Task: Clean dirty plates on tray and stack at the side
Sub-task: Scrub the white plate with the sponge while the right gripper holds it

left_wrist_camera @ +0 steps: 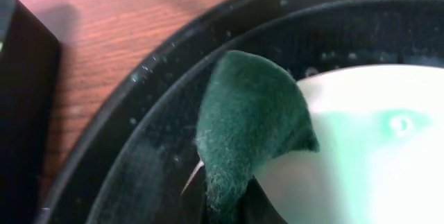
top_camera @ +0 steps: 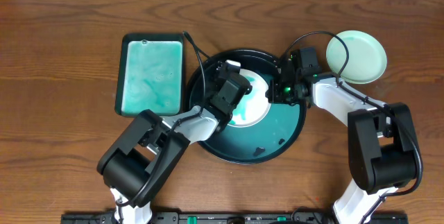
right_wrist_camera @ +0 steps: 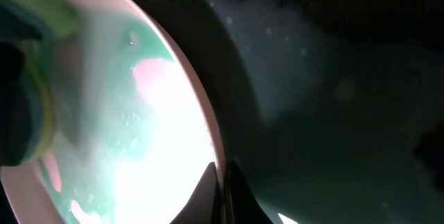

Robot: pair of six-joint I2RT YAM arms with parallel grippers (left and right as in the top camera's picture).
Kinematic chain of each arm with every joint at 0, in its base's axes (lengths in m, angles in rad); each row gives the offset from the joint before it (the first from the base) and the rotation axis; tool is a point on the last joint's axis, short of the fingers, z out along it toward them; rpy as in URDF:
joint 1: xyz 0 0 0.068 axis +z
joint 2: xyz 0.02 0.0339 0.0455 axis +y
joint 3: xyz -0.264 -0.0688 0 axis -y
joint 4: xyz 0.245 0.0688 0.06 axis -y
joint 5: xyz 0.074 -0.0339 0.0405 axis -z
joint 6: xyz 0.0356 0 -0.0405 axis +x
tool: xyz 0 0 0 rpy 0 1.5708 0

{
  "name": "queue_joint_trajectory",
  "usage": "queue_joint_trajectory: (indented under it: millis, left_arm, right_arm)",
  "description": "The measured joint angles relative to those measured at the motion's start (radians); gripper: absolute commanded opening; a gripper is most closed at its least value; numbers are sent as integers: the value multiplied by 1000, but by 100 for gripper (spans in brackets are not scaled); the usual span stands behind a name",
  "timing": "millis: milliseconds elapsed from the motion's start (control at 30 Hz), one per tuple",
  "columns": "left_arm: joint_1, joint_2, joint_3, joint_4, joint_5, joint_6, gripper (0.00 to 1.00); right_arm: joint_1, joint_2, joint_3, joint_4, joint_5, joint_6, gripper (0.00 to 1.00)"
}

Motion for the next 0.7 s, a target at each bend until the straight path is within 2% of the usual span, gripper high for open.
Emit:
queue_joint_trajectory:
  millis: [100, 300, 400, 533, 700]
  left_arm:
    - [13, -37, 0, -4, 71, -31, 7]
    - [26, -73, 0, 69, 442, -254, 7]
    - [9, -51, 0, 55, 553, -333, 7]
    - [1, -3, -1, -4, 587, -368, 7]
    - [4, -6, 13, -57, 540, -310, 7]
  right_arm:
    - [0, 0, 0, -2, 0, 2, 1]
    - [0, 0, 1, -1, 0, 4, 1]
    - [0, 0, 1, -1, 0, 4, 1]
    - [0, 0, 1, -1, 0, 4, 1]
    - [0, 0, 1, -2, 0, 4, 1]
